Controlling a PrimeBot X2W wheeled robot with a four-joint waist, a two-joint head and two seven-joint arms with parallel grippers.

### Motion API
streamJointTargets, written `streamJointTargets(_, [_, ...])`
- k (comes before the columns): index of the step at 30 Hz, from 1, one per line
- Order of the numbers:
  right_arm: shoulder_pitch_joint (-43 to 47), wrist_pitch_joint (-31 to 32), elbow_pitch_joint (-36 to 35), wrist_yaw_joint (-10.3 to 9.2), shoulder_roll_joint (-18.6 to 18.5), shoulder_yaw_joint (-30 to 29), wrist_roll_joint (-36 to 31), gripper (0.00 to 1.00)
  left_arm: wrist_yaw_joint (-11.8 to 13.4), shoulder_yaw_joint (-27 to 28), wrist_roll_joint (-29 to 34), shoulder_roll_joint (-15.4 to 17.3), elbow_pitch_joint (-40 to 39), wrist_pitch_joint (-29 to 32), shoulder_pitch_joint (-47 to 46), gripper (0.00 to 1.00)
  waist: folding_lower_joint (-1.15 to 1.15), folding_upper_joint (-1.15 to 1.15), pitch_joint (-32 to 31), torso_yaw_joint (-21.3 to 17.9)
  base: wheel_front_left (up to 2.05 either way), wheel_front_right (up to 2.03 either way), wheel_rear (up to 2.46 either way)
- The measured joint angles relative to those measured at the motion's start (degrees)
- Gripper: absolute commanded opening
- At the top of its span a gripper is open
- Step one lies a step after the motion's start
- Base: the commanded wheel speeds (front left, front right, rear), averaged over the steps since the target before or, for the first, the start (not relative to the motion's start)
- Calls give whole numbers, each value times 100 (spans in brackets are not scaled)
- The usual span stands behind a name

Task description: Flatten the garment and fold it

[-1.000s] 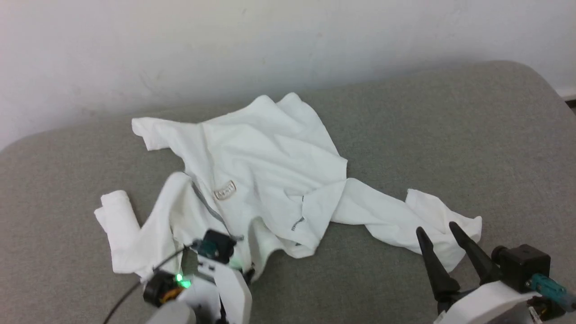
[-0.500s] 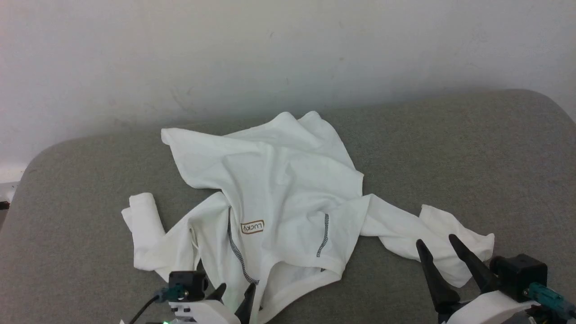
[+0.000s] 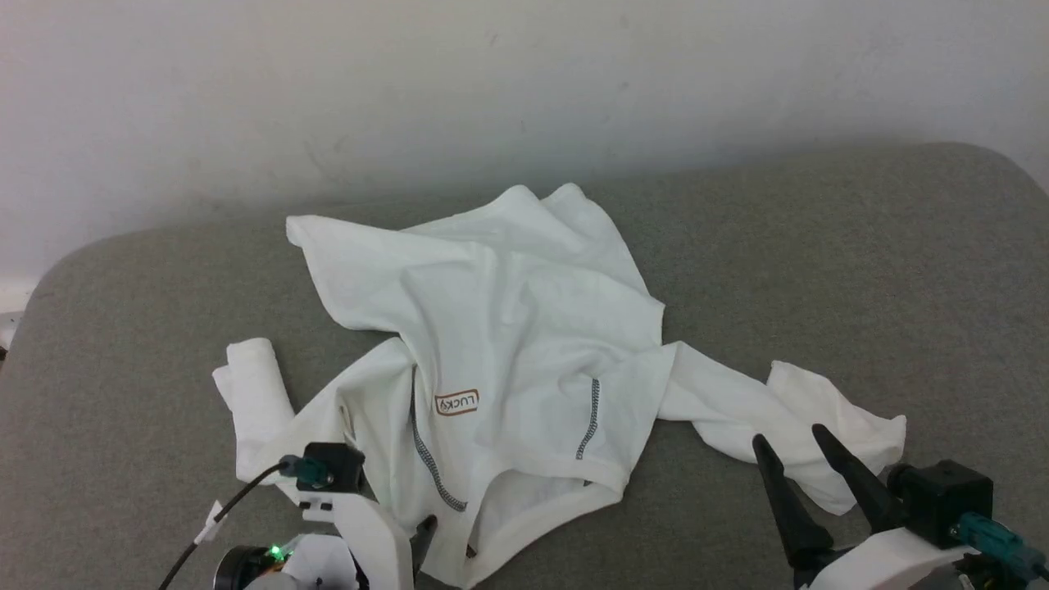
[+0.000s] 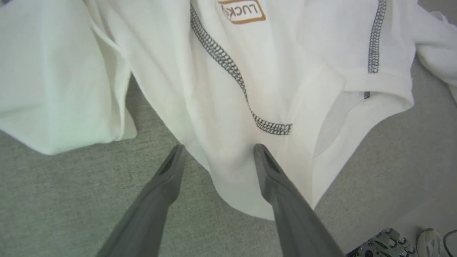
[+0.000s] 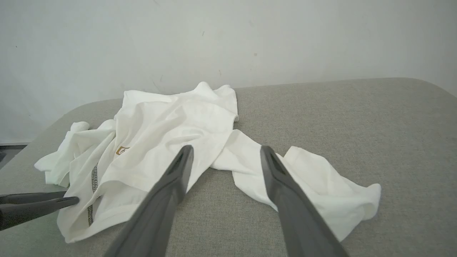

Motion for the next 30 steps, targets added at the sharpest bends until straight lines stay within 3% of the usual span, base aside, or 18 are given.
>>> streamJointTargets(7, [-114,-29,75,0,-1,-7,12,100,-396,-392,-14,51,714,765,-636,100,0,0,261,-81,0,0,0])
streamJointTargets(8, [-134,-47,92,0,-1,-9,19,100,-478,-468,-11,74,779,904,-721,92,-1,0,286,-95,0,0,0])
streamJointTargets(9, [-159,-59,108,0,0,-9,19,100,-564,-523,-22,85,838,1040,-803,42,-1,0,306,-110,0,0,0])
streamJointTargets(10, [-179,-60,122,0,0,-9,21,100,-619,-554,-27,92,884,1139,-858,0,-1,0,320,-127,0,0,0])
streamJointTargets(15, [-222,31,270,0,0,1,107,100,-716,-552,-225,-7,1010,1168,-882,0,0,0,322,-198,0,0,0])
streamJointTargets(23, [-883,751,1444,0,-131,258,749,100,-162,-21,-314,-199,547,-224,-104,0,0,0,241,-143,0,0,0])
streamJointTargets(30, [-2007,1445,2917,0,-298,854,1399,100,98,82,-158,-165,-335,-670,157,0,0,0,259,166,0,0,0])
